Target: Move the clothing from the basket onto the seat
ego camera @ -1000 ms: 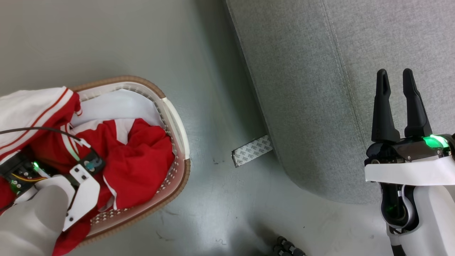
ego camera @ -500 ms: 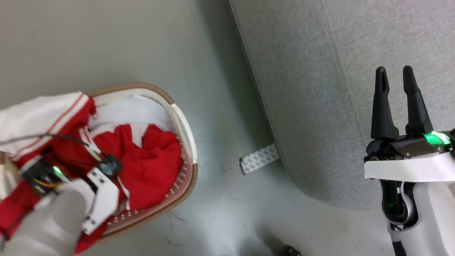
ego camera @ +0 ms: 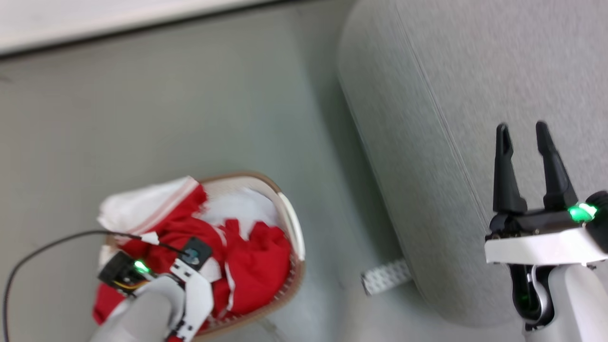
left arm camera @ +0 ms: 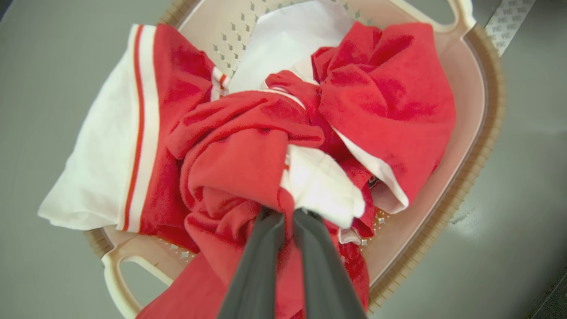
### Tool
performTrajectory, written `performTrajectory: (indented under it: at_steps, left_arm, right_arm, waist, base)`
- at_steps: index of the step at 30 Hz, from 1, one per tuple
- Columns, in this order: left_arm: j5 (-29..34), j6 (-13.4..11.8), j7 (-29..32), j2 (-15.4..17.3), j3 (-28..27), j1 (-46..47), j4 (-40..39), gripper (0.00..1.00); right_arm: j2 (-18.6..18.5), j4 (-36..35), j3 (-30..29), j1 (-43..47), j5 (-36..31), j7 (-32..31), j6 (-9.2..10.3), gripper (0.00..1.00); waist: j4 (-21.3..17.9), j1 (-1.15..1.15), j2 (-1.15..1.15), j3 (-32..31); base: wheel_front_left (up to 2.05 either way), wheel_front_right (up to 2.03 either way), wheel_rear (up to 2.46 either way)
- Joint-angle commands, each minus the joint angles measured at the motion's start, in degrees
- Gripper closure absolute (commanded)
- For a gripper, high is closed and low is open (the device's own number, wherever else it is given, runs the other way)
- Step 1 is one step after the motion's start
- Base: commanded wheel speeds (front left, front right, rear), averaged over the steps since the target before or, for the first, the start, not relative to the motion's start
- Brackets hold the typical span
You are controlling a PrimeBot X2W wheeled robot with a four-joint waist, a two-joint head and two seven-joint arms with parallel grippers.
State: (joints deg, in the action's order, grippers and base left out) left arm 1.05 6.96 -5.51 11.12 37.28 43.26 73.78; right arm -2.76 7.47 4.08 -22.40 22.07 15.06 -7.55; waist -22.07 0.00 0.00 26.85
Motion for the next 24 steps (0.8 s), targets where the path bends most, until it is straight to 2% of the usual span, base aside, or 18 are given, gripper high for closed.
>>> performTrajectory:
  at_steps: [1,9,15,24]
  left_arm:
    - [-1.4,0.0,-1.9,-1.2,-0.5,-1.1,0.1,1.0]
    - [-5.9,0.4,-8.0,-5.1,-2.3,-2.0,-1.0,1.0]
    - [-8.3,0.5,-9.3,-6.4,-3.1,-2.6,-3.8,1.0]
    - [-11.4,0.4,-9.7,-6.9,-4.2,-4.6,-17.0,1.0]
  right_arm:
    - [-0.2,0.5,-0.3,1.4,-0.6,0.2,0.12,0.0]
    - [-0.2,1.7,-1.0,5.1,-3.1,0.2,0.12,0.0]
    - [-0.2,2.1,-0.8,6.3,-3.6,0.2,0.12,0.0]
    - [-0.2,2.8,0.1,8.7,-3.7,0.2,0.12,0.0]
  waist:
    - [4.8,0.0,0.0,-6.5]
    - [11.3,0.0,0.0,-13.6]
    - [14.8,0.0,0.0,-16.6]
    - [19.5,0.0,0.0,-20.6]
  base:
    - [0.0,0.0,0.0]
    - [0.0,0.0,0.0]
    - [0.0,0.0,0.0]
    - [0.0,0.0,0.0]
